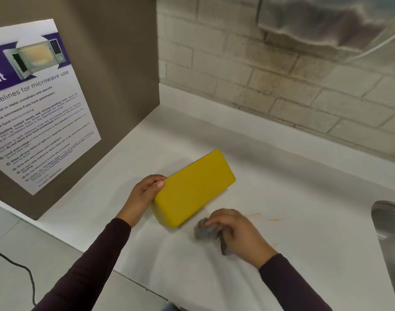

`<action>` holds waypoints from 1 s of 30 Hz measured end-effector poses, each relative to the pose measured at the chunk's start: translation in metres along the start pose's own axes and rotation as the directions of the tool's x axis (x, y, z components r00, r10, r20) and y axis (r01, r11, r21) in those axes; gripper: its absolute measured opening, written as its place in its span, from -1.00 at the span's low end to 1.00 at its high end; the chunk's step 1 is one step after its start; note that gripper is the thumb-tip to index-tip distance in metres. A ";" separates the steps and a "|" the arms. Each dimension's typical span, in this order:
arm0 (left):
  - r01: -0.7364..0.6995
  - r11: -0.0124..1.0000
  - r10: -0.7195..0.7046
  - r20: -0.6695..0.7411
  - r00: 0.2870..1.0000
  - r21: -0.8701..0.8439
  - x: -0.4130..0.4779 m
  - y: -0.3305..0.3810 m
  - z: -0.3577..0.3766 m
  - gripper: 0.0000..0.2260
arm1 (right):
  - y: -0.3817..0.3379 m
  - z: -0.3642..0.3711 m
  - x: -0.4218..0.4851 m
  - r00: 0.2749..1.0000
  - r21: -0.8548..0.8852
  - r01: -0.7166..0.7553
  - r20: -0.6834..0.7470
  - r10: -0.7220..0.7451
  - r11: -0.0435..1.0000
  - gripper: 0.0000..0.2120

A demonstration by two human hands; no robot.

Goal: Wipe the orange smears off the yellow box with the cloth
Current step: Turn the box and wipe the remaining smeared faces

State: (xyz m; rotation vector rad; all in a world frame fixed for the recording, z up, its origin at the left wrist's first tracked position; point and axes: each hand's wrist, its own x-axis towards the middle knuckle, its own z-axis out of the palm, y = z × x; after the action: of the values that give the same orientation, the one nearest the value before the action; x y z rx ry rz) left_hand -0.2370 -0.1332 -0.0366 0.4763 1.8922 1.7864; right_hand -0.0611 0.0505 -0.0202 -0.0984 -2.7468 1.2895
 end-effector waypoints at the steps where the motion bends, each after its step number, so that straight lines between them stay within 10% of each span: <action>1: 0.001 1.000 -0.001 0.005 1.000 0.006 -0.001 0.000 0.000 -0.60 | 0.003 -0.009 0.001 0.987 0.138 -0.083 -0.129 0.101 0.987 -0.55; 6: -0.005 1.000 0.005 0.025 1.000 0.010 -0.003 -0.001 0.000 -0.57 | 0.028 -0.045 0.016 0.790 0.607 -0.303 -0.272 0.550 0.735 -0.59; 12: -0.017 1.000 0.016 0.044 0.999 0.025 -0.005 0.000 0.002 -0.54 | 0.034 -0.045 0.032 0.734 0.678 -0.298 -0.288 0.615 0.672 -0.63; 30: -0.010 0.999 0.012 -0.028 1.000 0.045 -0.009 -0.003 0.006 -0.65 | -0.024 0.026 0.013 0.888 0.577 -0.330 -0.079 0.452 0.748 -0.59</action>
State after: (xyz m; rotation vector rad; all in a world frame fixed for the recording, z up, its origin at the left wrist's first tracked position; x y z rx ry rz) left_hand -0.2261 -0.1335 -0.0386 0.4807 1.9563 1.7698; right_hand -0.0777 0.0170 -0.0171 -0.7560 -2.1269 1.9910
